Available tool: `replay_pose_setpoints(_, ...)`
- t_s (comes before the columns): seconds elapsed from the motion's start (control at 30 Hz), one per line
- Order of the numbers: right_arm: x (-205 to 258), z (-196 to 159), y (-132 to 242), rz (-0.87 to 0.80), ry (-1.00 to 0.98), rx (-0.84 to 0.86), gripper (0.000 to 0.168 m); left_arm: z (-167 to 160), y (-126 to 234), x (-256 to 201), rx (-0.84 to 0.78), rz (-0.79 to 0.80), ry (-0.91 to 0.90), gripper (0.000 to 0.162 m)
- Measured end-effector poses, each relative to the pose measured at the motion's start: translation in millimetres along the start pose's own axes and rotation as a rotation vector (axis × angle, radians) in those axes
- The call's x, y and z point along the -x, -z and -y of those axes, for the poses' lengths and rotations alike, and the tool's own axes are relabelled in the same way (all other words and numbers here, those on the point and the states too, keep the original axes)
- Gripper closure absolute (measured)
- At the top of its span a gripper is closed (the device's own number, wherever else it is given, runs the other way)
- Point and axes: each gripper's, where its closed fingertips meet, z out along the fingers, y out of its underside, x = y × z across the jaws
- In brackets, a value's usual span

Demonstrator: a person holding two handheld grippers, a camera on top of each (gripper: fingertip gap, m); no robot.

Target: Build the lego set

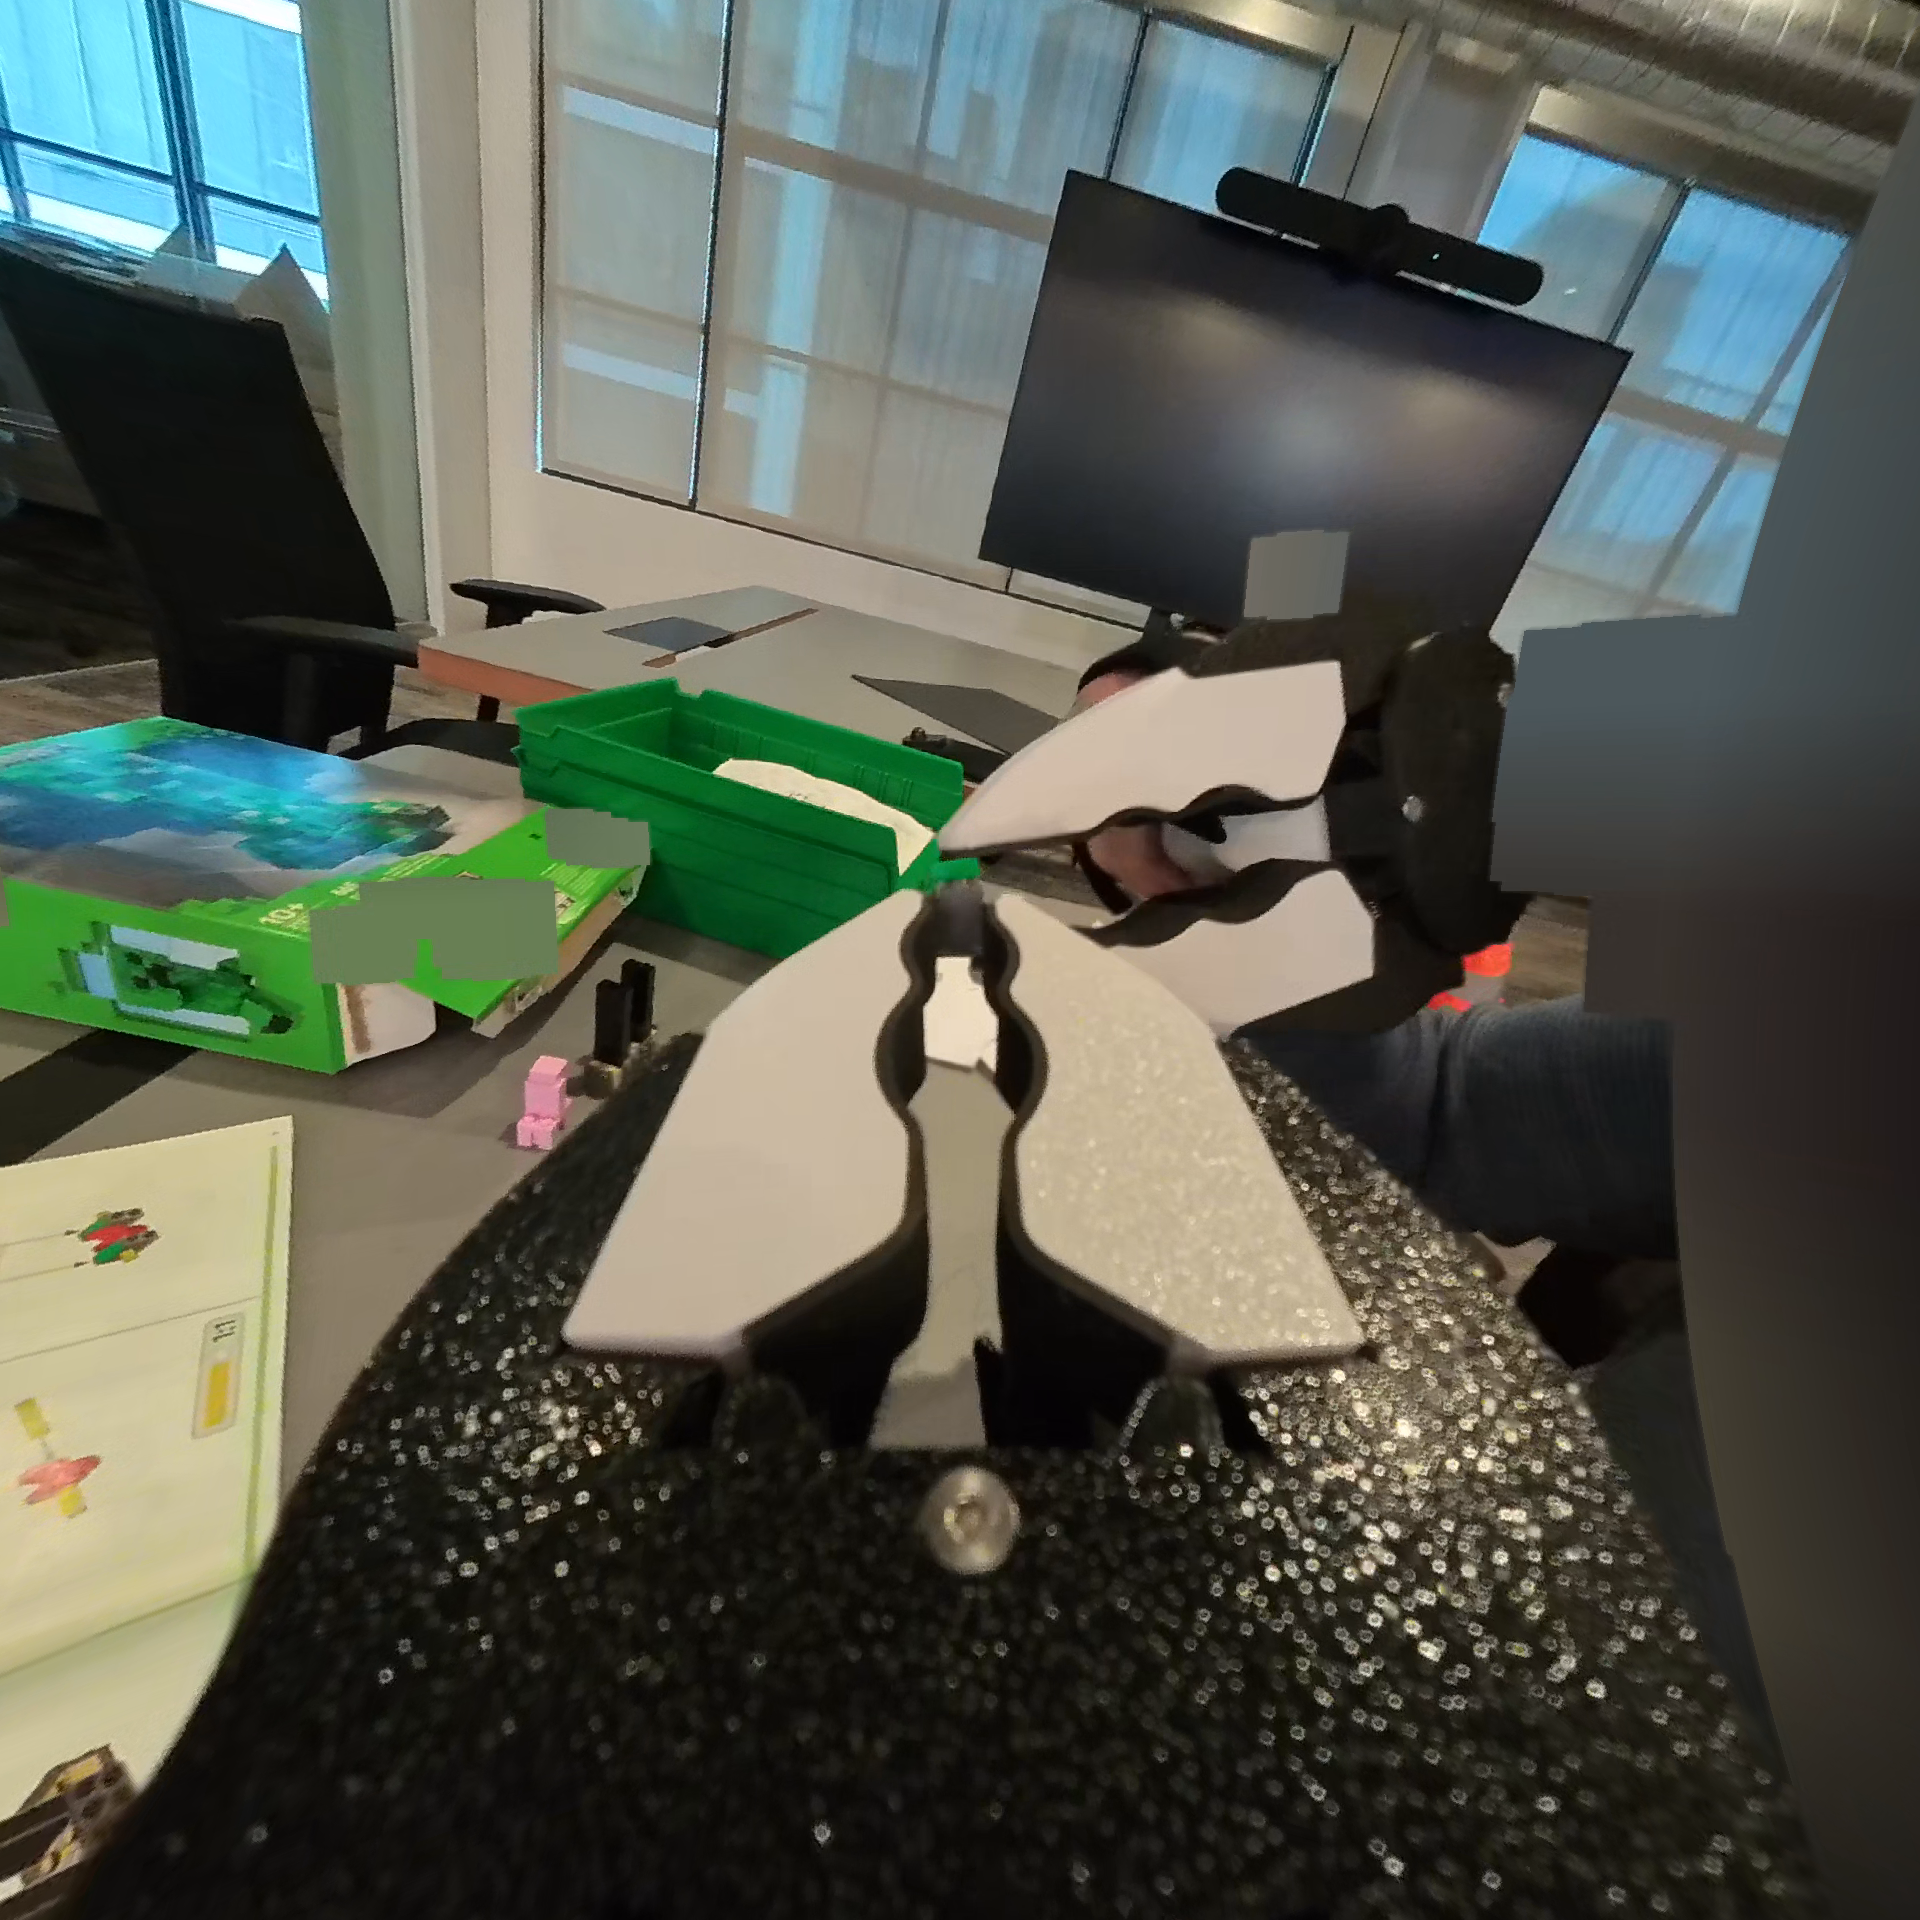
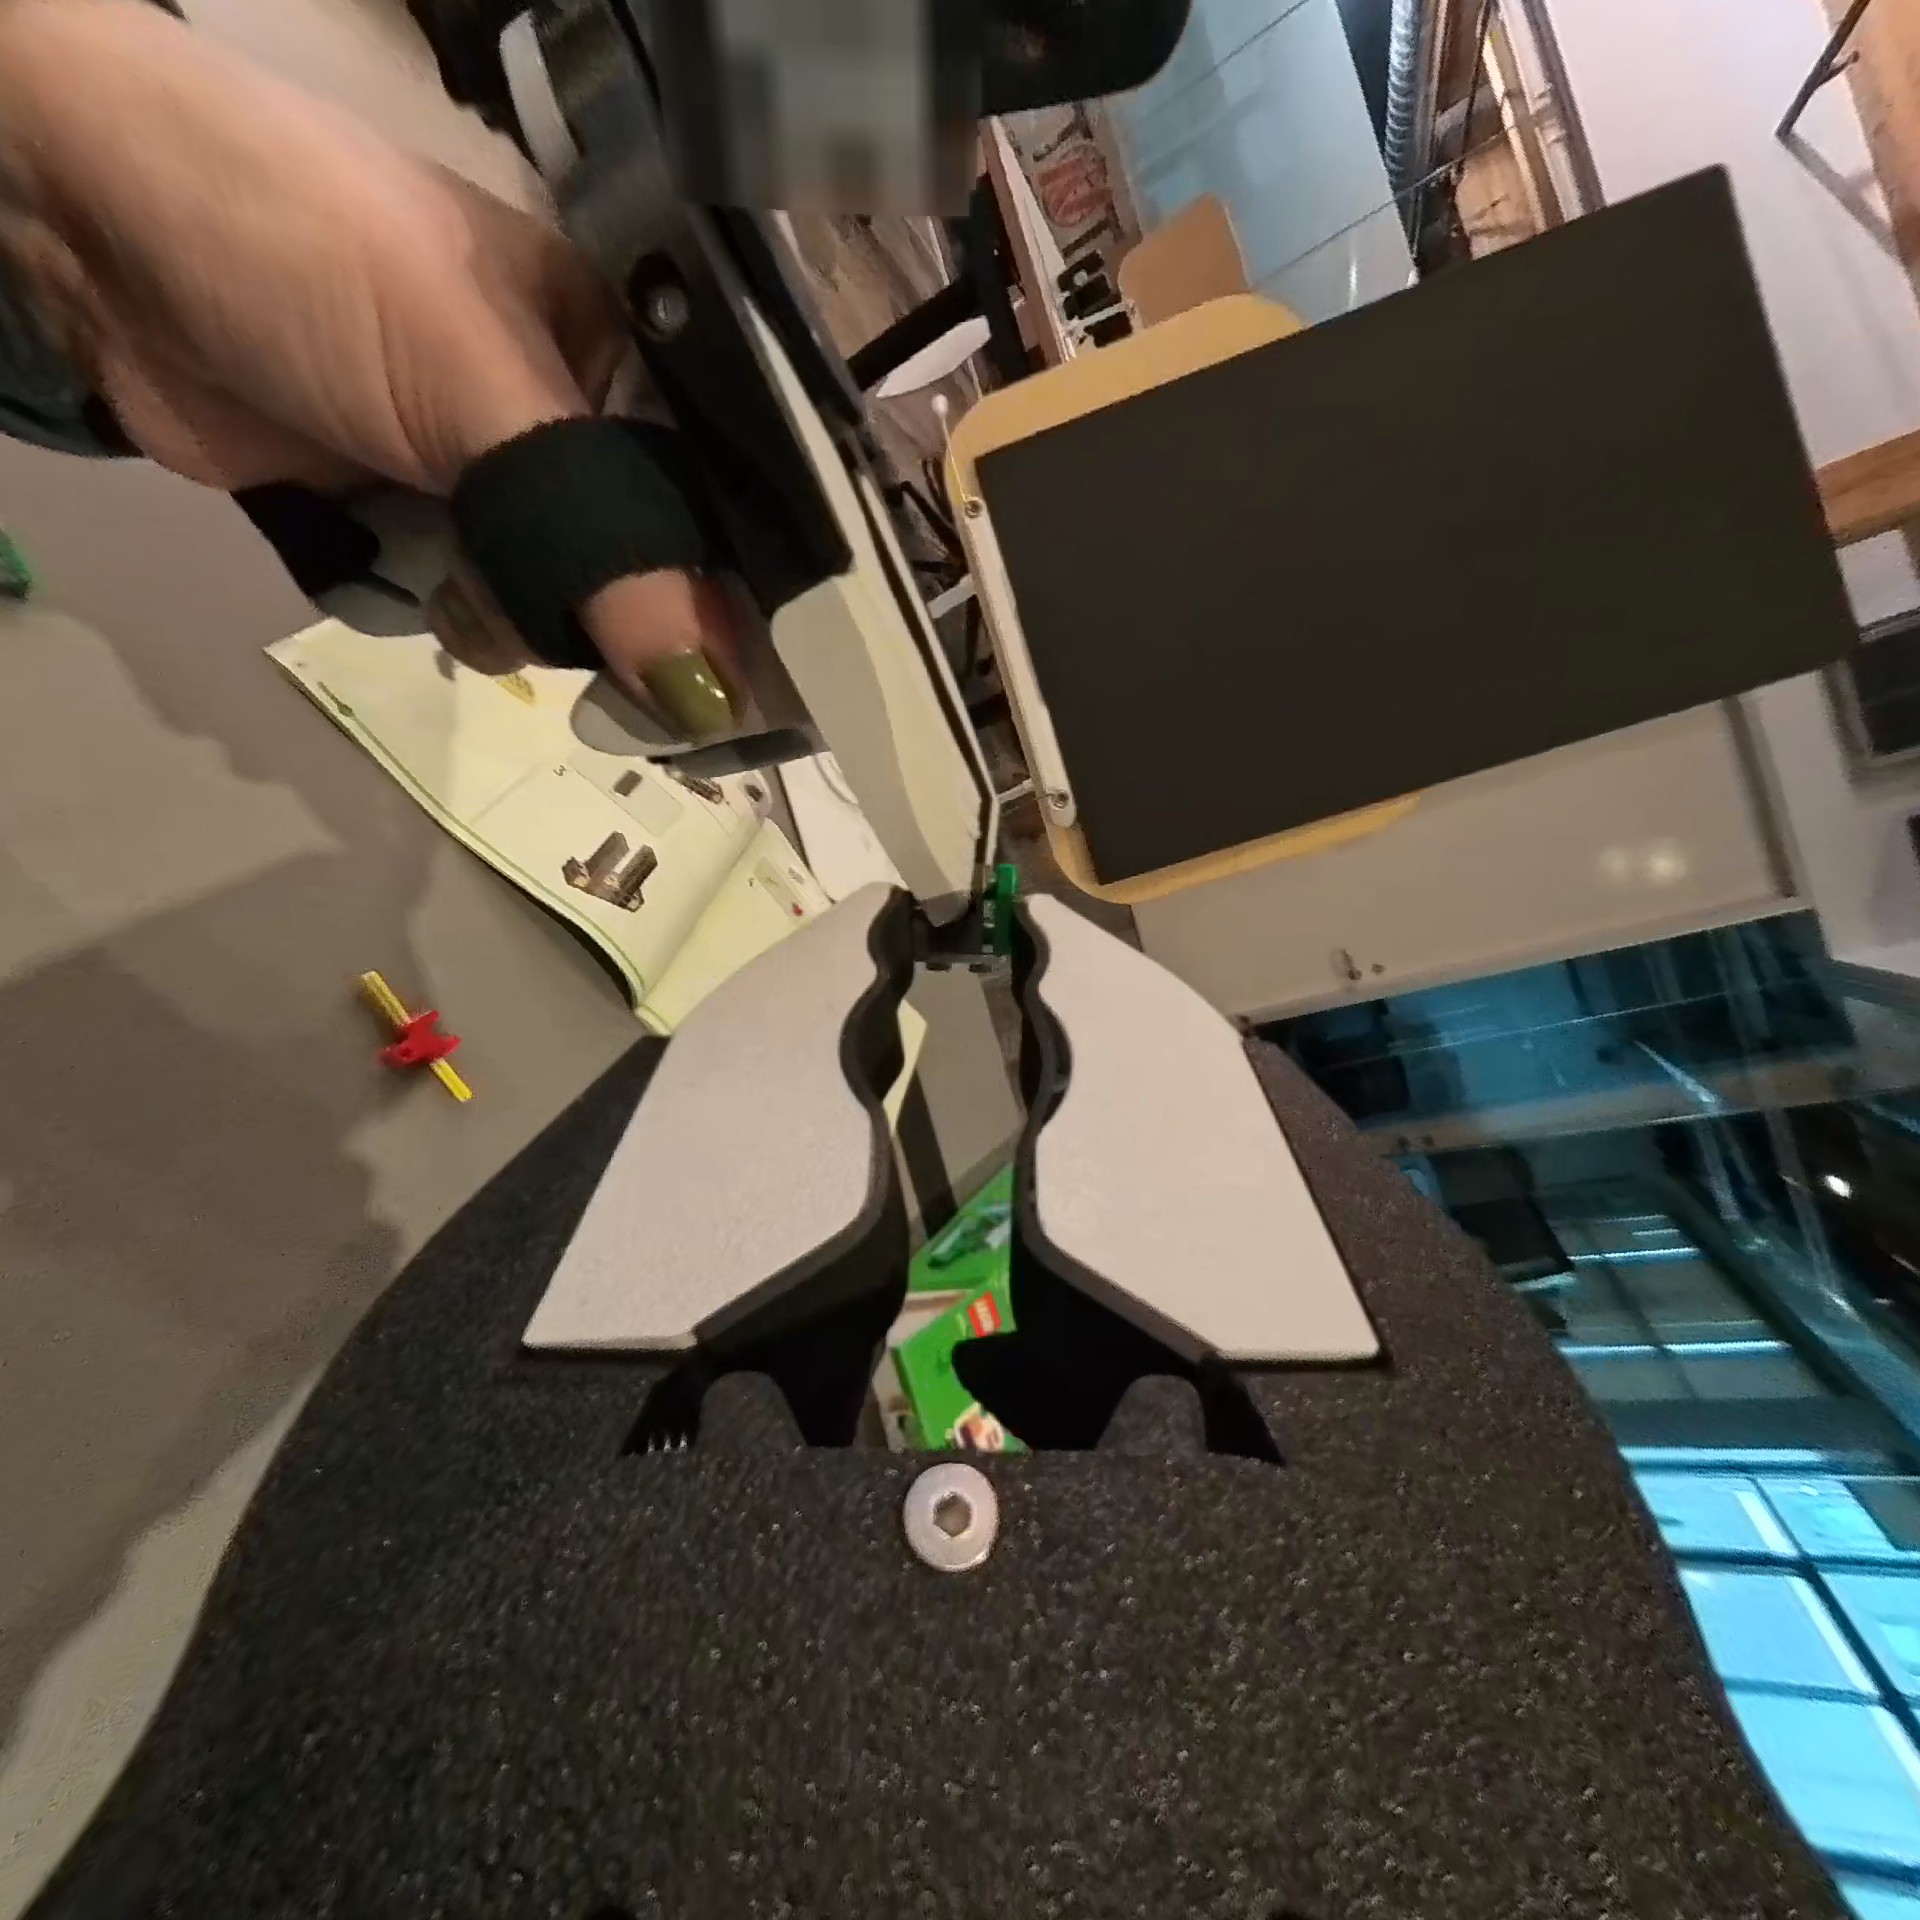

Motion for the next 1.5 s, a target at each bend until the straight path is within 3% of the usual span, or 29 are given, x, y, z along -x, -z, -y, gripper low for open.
replay_pose_setpoints(0.37,1.1,2.7,3.8,-0.03,0.112,-0.008,0.153,0.3,0.7,-4.2,0.028,0.029,-0.067,0.154)
replay_pose_setpoints(0.73,-0.1,4.1,5.6,-0.024,0.02,-0.052,0.153,2.4,-0.2,-5.9,-0.018,-0.023,0.0,0.154)
replay_pose_setpoints(0.9,-7.7,6.8,9.1,-0.064,-0.044,-0.097,0.129,6.9,4.6,0.4,-0.059,-0.041,0.059,0.154)
replay_pose_setpoints(1.07,-4.1,5.1,4.4,-0.078,0.003,-0.072,0.131,8.7,6.7,-0.1,-0.077,-0.094,0.131,0.154)
replay_pose_setpoints(1.27,-2.3,3.7,-4.2,-0.119,0.093,0.003,0.152,3.0,0.8,-6.0,-0.043,-0.106,0.121,0.154)
replay_pose_setpoints(1.47,-0.9,2.8,-2.3,-0.075,0.04,-0.022,0.151,2.0,-0.8,-6.7,-0.049,-0.13,0.147,0.154)
replay_pose_setpoints(1.5,-3.0,3.1,0.2,-0.085,0.016,-0.035,0.144,2.2,-1.3,-5.8,-0.06,-0.132,0.16,0.154)
